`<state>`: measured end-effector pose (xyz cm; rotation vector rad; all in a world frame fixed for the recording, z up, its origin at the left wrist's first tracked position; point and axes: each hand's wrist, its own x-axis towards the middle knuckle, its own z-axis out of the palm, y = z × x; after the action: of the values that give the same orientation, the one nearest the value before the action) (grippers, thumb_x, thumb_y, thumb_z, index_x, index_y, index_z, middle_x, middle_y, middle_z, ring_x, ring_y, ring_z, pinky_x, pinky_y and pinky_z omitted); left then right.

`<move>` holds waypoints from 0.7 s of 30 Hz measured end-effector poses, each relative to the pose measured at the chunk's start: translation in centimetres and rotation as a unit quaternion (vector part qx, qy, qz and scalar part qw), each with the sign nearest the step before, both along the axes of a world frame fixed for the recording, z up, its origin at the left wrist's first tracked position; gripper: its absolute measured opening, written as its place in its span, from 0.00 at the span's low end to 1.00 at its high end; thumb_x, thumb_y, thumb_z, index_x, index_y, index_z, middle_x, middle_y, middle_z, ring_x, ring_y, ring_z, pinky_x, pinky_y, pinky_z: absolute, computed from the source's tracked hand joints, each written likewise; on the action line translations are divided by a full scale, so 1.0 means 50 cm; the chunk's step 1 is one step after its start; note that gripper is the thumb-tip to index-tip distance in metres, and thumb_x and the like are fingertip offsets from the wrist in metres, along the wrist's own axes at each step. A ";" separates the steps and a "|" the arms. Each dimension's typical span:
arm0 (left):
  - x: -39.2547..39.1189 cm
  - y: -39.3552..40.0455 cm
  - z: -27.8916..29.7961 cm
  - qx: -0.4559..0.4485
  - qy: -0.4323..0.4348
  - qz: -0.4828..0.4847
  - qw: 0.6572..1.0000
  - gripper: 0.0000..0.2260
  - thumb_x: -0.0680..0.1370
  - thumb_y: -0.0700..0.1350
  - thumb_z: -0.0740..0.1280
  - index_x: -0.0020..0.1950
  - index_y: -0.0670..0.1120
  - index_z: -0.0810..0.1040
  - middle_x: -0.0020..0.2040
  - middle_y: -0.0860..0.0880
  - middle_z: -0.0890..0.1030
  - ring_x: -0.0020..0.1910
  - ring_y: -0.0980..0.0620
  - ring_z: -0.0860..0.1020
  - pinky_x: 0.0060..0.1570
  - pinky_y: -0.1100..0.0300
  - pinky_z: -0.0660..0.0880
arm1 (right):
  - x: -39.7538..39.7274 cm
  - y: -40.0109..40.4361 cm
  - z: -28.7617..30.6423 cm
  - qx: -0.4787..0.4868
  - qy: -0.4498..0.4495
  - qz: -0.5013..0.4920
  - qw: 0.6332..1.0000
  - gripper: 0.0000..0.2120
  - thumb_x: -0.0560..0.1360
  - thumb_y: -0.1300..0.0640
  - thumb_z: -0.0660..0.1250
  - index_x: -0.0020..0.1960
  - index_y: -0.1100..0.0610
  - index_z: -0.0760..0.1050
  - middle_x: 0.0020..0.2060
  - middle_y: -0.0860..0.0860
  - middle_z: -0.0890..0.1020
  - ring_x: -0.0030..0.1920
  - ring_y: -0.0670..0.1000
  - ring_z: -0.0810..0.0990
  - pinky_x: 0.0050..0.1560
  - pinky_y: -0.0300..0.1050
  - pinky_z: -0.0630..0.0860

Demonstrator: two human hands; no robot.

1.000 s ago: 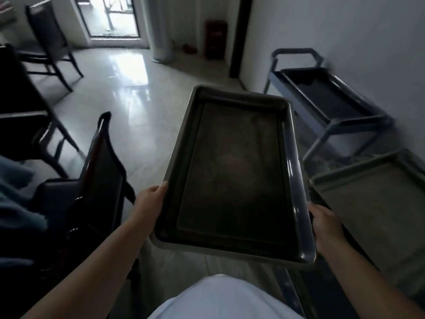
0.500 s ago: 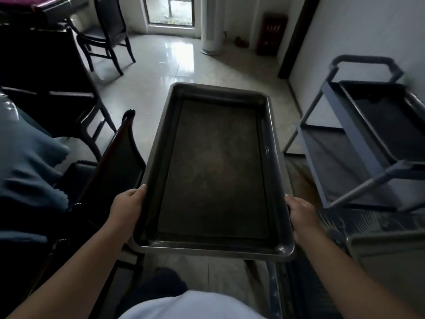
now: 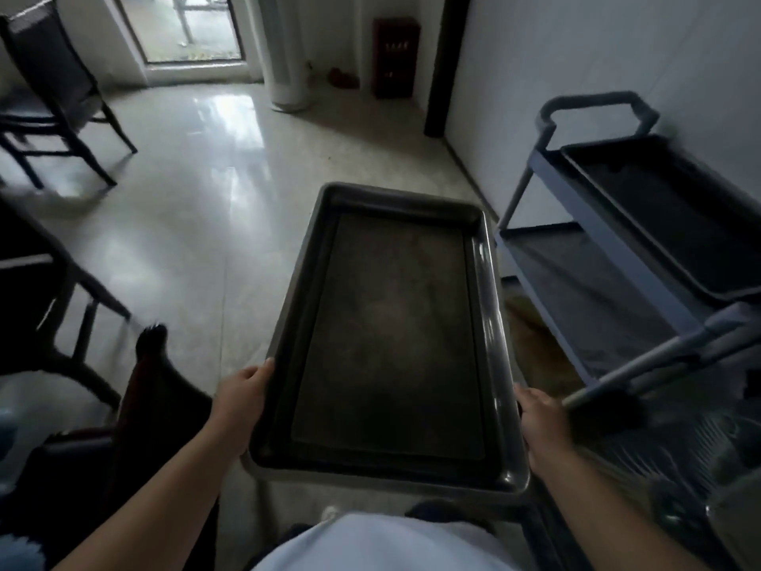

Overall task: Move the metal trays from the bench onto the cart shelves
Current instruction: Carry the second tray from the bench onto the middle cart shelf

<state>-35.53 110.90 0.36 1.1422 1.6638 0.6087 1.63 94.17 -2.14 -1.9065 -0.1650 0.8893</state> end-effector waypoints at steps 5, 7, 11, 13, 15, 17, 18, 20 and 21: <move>0.102 0.193 -0.006 0.023 0.062 -0.100 0.993 0.17 0.81 0.57 0.65 0.39 0.49 0.84 0.35 0.48 0.83 0.38 0.46 0.82 0.42 0.51 0.79 | 0.033 0.080 -0.020 -0.016 0.019 -0.082 0.996 0.12 0.77 0.49 0.67 0.44 0.58 0.81 0.42 0.57 0.83 0.42 0.56 0.81 0.39 0.45 0.73; 0.158 0.250 -0.026 0.019 0.075 -0.126 0.989 0.18 0.81 0.57 0.65 0.34 0.50 0.82 0.34 0.49 0.83 0.36 0.47 0.81 0.40 0.51 0.77 | 0.059 0.104 -0.044 -0.003 0.034 -0.120 0.992 0.13 0.76 0.50 0.68 0.47 0.60 0.82 0.44 0.58 0.82 0.46 0.57 0.81 0.45 0.49 0.75; 0.286 0.351 -0.084 -0.016 0.096 -0.156 0.983 0.17 0.80 0.56 0.67 0.37 0.47 0.83 0.36 0.44 0.84 0.37 0.43 0.82 0.44 0.47 0.80 | 0.126 0.143 -0.108 -0.022 0.037 -0.166 0.985 0.11 0.77 0.52 0.67 0.50 0.59 0.81 0.46 0.57 0.82 0.49 0.55 0.79 0.51 0.50 0.74; 0.351 0.391 -0.105 -0.033 0.105 -0.169 0.979 0.17 0.79 0.57 0.67 0.39 0.47 0.84 0.36 0.44 0.84 0.38 0.42 0.82 0.45 0.47 0.80 | 0.167 0.165 -0.133 -0.038 0.033 -0.179 0.982 0.11 0.78 0.52 0.67 0.43 0.59 0.80 0.41 0.58 0.82 0.44 0.54 0.78 0.46 0.48 0.72; 0.411 0.427 -0.122 -0.035 0.132 -0.193 0.972 0.19 0.79 0.59 0.66 0.36 0.48 0.83 0.34 0.46 0.84 0.38 0.43 0.82 0.45 0.47 0.80 | 0.205 0.186 -0.151 -0.066 0.030 -0.195 0.978 0.11 0.78 0.51 0.66 0.43 0.58 0.79 0.40 0.56 0.81 0.41 0.53 0.77 0.43 0.47 0.71; 0.470 0.467 -0.131 -0.035 0.143 -0.224 0.963 0.20 0.79 0.60 0.65 0.35 0.48 0.84 0.33 0.46 0.84 0.37 0.43 0.83 0.44 0.46 0.81 | 0.231 0.205 -0.164 -0.075 0.034 -0.215 0.973 0.11 0.78 0.51 0.66 0.43 0.59 0.78 0.34 0.53 0.76 0.38 0.53 0.73 0.41 0.46 0.68; 0.498 0.491 -0.138 -0.037 0.146 -0.237 0.960 0.21 0.79 0.60 0.65 0.36 0.48 0.84 0.33 0.45 0.84 0.37 0.43 0.83 0.45 0.45 0.81 | 0.242 0.216 -0.170 -0.077 0.036 -0.226 0.970 0.13 0.78 0.52 0.66 0.40 0.60 0.77 0.32 0.54 0.72 0.36 0.52 0.70 0.40 0.46 0.65; 0.555 0.538 -0.155 -0.035 0.154 -0.268 0.950 0.22 0.79 0.62 0.64 0.38 0.47 0.85 0.33 0.45 0.85 0.38 0.42 0.83 0.45 0.44 0.81 | 0.263 0.238 -0.181 -0.083 0.040 -0.249 0.964 0.14 0.77 0.54 0.66 0.36 0.59 0.72 0.30 0.55 0.69 0.35 0.52 0.68 0.39 0.47 0.64; 0.585 0.558 -0.163 -0.038 0.155 -0.286 0.945 0.22 0.79 0.63 0.63 0.38 0.47 0.85 0.33 0.46 0.85 0.38 0.42 0.83 0.43 0.44 0.81 | 0.273 0.247 -0.187 -0.082 0.043 -0.267 0.959 0.13 0.77 0.55 0.66 0.35 0.58 0.71 0.30 0.55 0.69 0.36 0.52 0.68 0.39 0.47 0.64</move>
<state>-6.29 138.80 -7.81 1.6351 1.4824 -0.0086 15.29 106.51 -11.48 -1.9189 0.4723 0.6244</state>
